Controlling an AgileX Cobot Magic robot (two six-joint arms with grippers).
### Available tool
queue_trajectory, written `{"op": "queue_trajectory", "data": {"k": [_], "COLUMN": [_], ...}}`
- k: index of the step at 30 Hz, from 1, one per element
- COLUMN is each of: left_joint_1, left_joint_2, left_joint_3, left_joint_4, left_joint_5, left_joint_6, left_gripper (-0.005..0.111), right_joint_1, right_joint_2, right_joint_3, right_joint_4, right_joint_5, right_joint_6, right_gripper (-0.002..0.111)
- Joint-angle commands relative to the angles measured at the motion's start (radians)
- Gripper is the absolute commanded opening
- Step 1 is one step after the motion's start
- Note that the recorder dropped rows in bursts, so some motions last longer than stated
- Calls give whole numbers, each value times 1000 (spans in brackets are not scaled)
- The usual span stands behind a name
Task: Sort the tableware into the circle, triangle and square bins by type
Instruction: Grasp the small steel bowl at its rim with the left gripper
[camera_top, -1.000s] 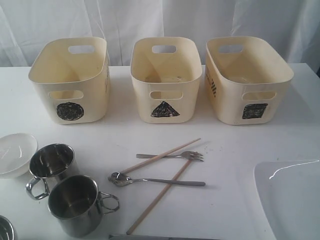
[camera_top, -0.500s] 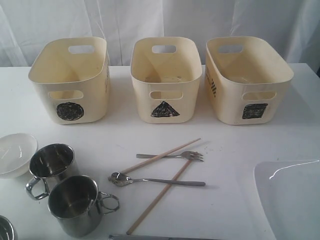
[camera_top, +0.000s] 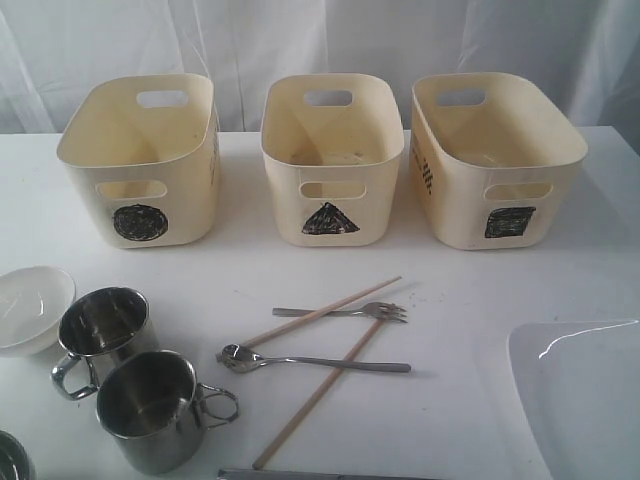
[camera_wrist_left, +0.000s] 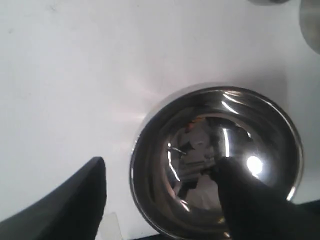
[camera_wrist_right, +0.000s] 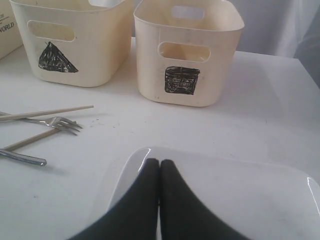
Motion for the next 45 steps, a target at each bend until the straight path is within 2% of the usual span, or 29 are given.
{"op": "queue_trajectory", "data": {"k": [1,9,15,18,24,26,32,37,40,42,45], "left_joint_1": [-5,-5,-5,-5,-5,-5,-5,-5,-5,-5,-5], "left_joint_2": [-3,-3,-3,-3,-1,-1,31,61,61,61,61], "left_joint_3": [76,149,213,221,221,221,223,223,223,223,223], "left_joint_4": [20,24,24,22,-25,-52,-65,-68,-68,-68,-72], "left_joint_5": [-103,-201,-326,-337,-332,-332,-332,-339,-341,-339,-335], "left_joint_6": [-1,57,94,94,94,94,94,94,94,94,94], "left_gripper": [67,67,67,66,43,38,39,48,47,36,8], "right_joint_1": [-6,-6,-5,-5,-5,-5,-5,-5,-5,-5,-5], "right_joint_2": [-6,-6,-6,-6,-6,-6,-6,-6,-6,-6,-6], "right_joint_3": [2,2,2,2,2,2,2,2,2,2,2], "right_joint_4": [-4,-4,-2,-2,-2,-2,-2,-2,-2,-2,-2], "right_joint_5": [-3,-3,-3,-3,-3,-3,-3,-3,-3,-3,-3], "right_joint_6": [0,0,0,0,0,0,0,0,0,0,0], "right_gripper": [0,0,0,0,0,0,0,0,0,0,0]}}
